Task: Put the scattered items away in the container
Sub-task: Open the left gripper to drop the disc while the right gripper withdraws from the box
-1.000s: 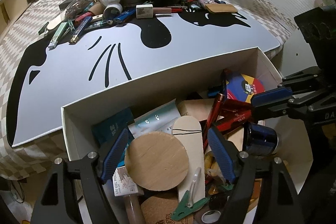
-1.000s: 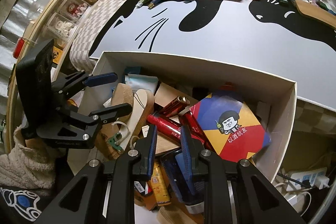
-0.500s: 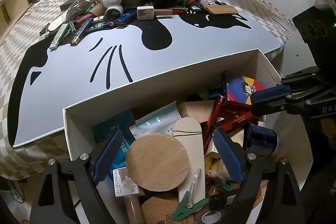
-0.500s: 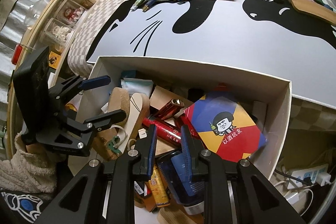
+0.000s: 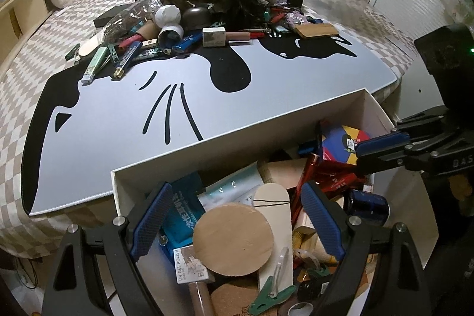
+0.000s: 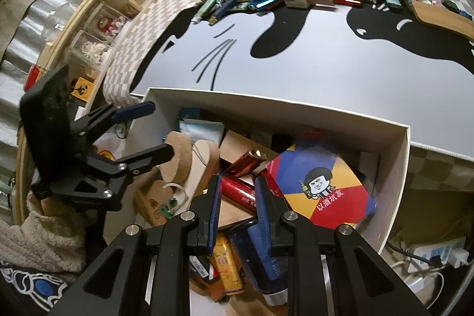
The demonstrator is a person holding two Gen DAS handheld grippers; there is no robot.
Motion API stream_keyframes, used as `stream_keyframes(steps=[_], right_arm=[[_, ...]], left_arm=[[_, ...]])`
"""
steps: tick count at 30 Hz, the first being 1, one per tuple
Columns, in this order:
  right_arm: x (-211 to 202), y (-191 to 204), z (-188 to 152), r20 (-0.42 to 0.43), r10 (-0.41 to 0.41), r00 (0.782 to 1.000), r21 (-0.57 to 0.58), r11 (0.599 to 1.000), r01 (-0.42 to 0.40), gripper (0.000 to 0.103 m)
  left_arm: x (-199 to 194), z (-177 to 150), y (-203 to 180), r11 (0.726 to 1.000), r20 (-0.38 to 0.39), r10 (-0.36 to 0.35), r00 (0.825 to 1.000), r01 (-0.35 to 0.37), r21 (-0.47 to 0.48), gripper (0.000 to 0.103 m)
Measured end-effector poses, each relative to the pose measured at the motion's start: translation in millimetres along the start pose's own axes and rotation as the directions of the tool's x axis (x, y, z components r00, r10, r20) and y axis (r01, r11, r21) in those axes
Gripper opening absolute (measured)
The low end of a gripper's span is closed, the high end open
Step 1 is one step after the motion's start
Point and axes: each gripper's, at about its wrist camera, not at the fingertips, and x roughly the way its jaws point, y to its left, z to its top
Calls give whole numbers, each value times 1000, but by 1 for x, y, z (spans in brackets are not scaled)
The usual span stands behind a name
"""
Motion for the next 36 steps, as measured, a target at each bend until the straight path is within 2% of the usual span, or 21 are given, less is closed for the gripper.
stream_keyframes(steps=[6, 8, 9, 10, 14, 15, 16, 17, 19, 25, 28, 32, 36], right_arm=[[-27, 12, 3, 120, 65, 991, -65, 996, -57, 24], [-37, 16, 4, 173, 85, 981, -81, 994, -72, 49], [-42, 17, 3, 203, 84, 976, -84, 994, -68, 81], [-48, 18, 3, 235, 79, 969, -85, 994, -61, 89], [-60, 18, 3, 299, 93, 950, -96, 993, -67, 89], [-61, 16, 3, 314, 90, 945, -90, 994, -65, 92], [-63, 14, 3, 329, 87, 940, -83, 994, -63, 101], [-65, 12, 4, 346, 79, 935, -73, 996, -58, 103], [-68, 6, 4, 378, 61, 924, -46, 998, -47, 103], [-68, -13, 6, 389, 32, 921, 45, 998, -54, 103], [-69, -19, 4, 405, 35, 913, 62, 996, -66, 103], [-72, -27, 1, 449, 26, 893, 89, 993, -74, 103], [-74, -31, 2, 451, 3, 893, 103, 993, -55, 103]], left_arm=[[-8, 4, 3, 1000, 30, 1, 1000, 0, -15, 89], [-9, 5, 3, 1000, 36, 6, 999, -5, -17, 89], [-9, 5, 4, 1000, 38, 9, 999, -8, -18, 89], [-10, 6, 4, 1000, 40, 13, 999, -12, -20, 89], [-11, 8, 4, 999, 46, 30, 998, -29, -19, 89], [-11, 9, 3, 999, 48, 34, 998, -34, -18, 89], [-12, 9, 3, 999, 50, 39, 998, -38, -17, 89], [-12, 10, 3, 999, 53, 42, 998, -41, -17, 89], [-13, 11, 3, 999, 60, 44, 997, -43, -18, 89], [-16, 14, 3, 998, 80, 60, 995, -59, -13, 90], [-18, 17, 2, 997, 99, 72, 992, -73, -2, 100], [-25, 22, 0, 995, 141, 93, 986, -95, 11, 100], [-31, 28, -3, 995, 162, 85, 983, -92, 38, 101]])
